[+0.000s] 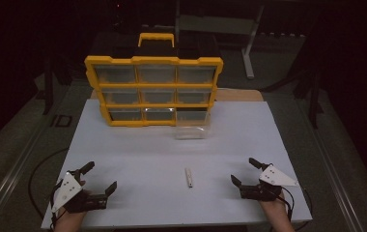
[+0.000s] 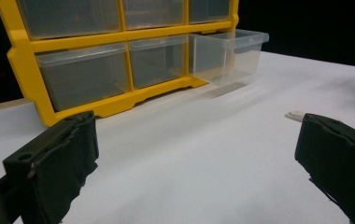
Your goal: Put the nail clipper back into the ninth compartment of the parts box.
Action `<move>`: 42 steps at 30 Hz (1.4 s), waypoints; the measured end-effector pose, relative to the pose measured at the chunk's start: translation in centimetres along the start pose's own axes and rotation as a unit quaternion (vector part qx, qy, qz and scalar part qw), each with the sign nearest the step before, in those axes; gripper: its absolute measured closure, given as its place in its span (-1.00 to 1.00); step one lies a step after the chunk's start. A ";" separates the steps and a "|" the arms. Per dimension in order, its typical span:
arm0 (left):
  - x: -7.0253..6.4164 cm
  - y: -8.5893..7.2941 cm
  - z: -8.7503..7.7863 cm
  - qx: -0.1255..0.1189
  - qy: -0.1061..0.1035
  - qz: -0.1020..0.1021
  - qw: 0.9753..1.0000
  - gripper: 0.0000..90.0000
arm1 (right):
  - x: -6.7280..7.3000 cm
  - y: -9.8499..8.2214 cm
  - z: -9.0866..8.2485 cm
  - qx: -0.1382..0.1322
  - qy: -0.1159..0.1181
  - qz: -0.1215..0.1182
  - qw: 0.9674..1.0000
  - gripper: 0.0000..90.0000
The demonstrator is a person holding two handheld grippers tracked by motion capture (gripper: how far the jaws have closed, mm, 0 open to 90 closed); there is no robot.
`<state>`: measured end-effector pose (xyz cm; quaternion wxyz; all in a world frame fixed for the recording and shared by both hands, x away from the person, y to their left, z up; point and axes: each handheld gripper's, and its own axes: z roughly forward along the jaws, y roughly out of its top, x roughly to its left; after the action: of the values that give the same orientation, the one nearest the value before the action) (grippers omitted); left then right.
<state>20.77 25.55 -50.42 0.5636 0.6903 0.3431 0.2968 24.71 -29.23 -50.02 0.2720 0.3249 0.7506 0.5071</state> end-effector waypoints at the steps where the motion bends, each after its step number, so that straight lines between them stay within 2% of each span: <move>1: 0.0 0.0 0.0 0.000 0.000 0.000 1.000 -1.00 | 0.0 0.0 0.0 0.000 0.000 0.000 1.000 -0.79; 6: 0.0 0.0 -0.2 -0.004 0.004 -0.003 1.000 -1.00 | 0.1 0.1 0.0 0.003 0.001 0.001 1.000 -0.79; 13: -0.1 0.1 -0.2 -0.004 0.004 -0.001 1.000 -1.00 | 0.3 0.1 -0.2 0.005 0.007 0.023 1.000 -0.79; 17: 0.0 0.1 -0.2 -0.006 0.002 0.000 1.000 -1.00 | 0.3 0.2 -0.4 0.002 0.007 0.027 1.000 -0.79; 25: -0.1 0.1 -0.3 -0.009 -0.004 -0.002 1.000 -1.00 | 0.1 0.2 -0.5 -0.005 0.006 0.019 1.000 -0.79; 33: -0.3 0.1 -0.1 -0.007 -0.011 0.000 1.000 -1.00 | -0.2 0.0 -0.3 -0.008 0.000 -0.003 1.000 -0.79; 39: -0.2 0.1 -0.1 -0.006 -0.010 -0.002 1.000 -1.00 | -0.4 0.1 -0.3 -0.002 -0.010 -0.002 1.000 -0.79; 42: -0.2 0.1 -0.2 -0.007 -0.010 -0.002 1.000 -1.00 | -0.5 0.2 -0.4 -0.003 -0.008 0.010 1.000 -0.79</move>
<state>20.56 25.48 -50.29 0.5724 0.6885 0.3372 0.2912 24.78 -29.85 -49.60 0.2738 0.3356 0.7436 0.5094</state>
